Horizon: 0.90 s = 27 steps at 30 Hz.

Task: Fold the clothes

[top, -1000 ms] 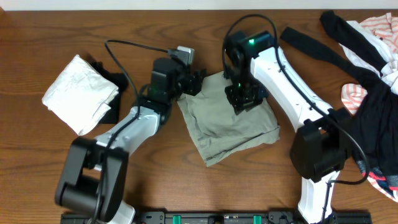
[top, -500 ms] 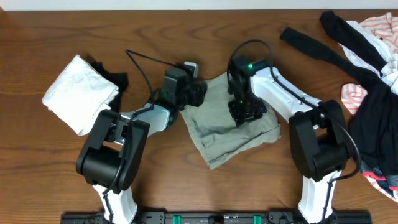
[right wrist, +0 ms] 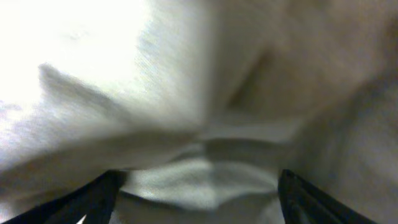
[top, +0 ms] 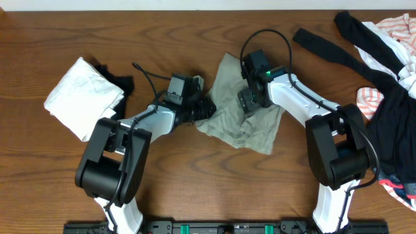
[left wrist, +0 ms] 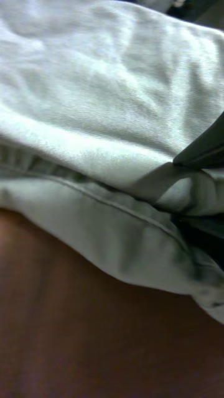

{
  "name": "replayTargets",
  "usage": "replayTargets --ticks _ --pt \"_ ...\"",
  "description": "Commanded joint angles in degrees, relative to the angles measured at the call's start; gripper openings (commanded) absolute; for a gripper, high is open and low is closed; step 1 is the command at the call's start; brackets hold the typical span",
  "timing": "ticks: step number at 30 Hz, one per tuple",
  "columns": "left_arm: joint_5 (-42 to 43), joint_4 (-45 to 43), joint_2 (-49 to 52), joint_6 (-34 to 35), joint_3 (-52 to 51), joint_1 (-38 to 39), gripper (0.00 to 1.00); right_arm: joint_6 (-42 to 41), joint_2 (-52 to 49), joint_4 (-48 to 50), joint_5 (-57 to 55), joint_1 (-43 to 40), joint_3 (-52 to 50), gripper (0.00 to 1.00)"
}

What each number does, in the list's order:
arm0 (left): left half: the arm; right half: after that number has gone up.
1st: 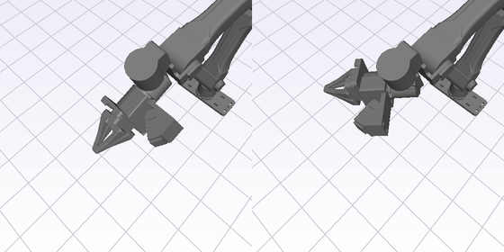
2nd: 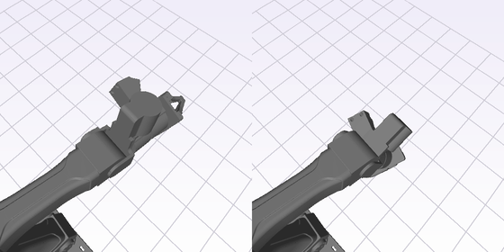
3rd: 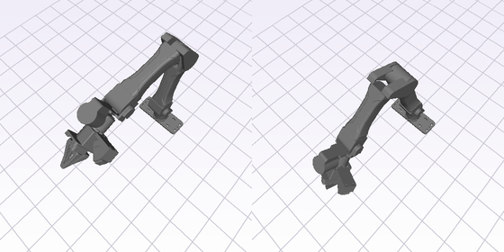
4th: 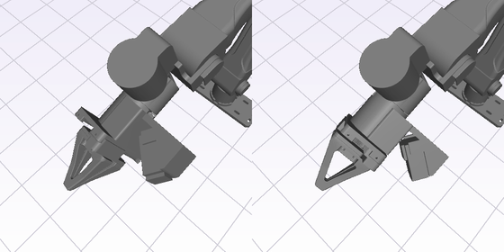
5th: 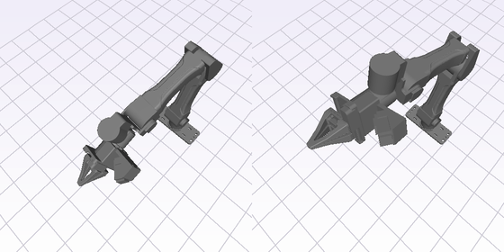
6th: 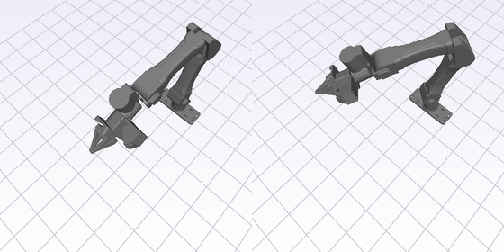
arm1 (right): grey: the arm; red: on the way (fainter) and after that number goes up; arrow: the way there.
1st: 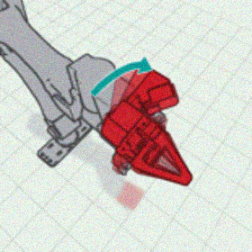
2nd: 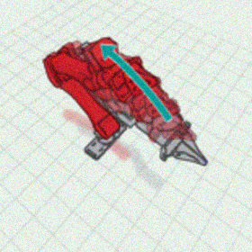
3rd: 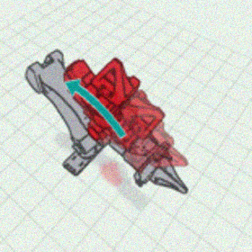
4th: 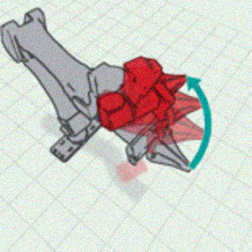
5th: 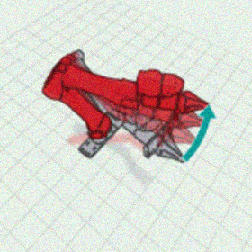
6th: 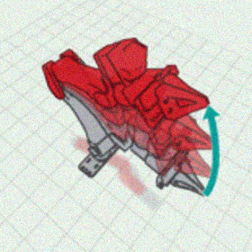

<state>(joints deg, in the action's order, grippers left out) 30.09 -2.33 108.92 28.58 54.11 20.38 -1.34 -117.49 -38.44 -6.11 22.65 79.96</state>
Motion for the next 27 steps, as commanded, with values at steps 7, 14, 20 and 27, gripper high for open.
replayTargets --ticks 7,14,20,27 --pt "-3.02 6.16 -6.4 -0.59 -1.68 1.81 0.25 6.78 2.8 -7.58 -3.96 -0.2 9.64 0.88" --pt "-19.69 5.62 -14.29 -3.67 -1.68 1.81 0.42 6.78 12.59 -12.44 -1.92 -0.28 13.0 0.98" --pt "-20.7 1.42 -13.51 -5.84 -1.68 1.81 0.57 4.85 13.0 -19.87 1.05 -0.37 12.61 0.55" --pt "-20.7 -2.62 -11.93 -8.87 -1.68 1.81 0.59 1.95 12.09 -18.56 1.29 -0.74 4.11 0.34"
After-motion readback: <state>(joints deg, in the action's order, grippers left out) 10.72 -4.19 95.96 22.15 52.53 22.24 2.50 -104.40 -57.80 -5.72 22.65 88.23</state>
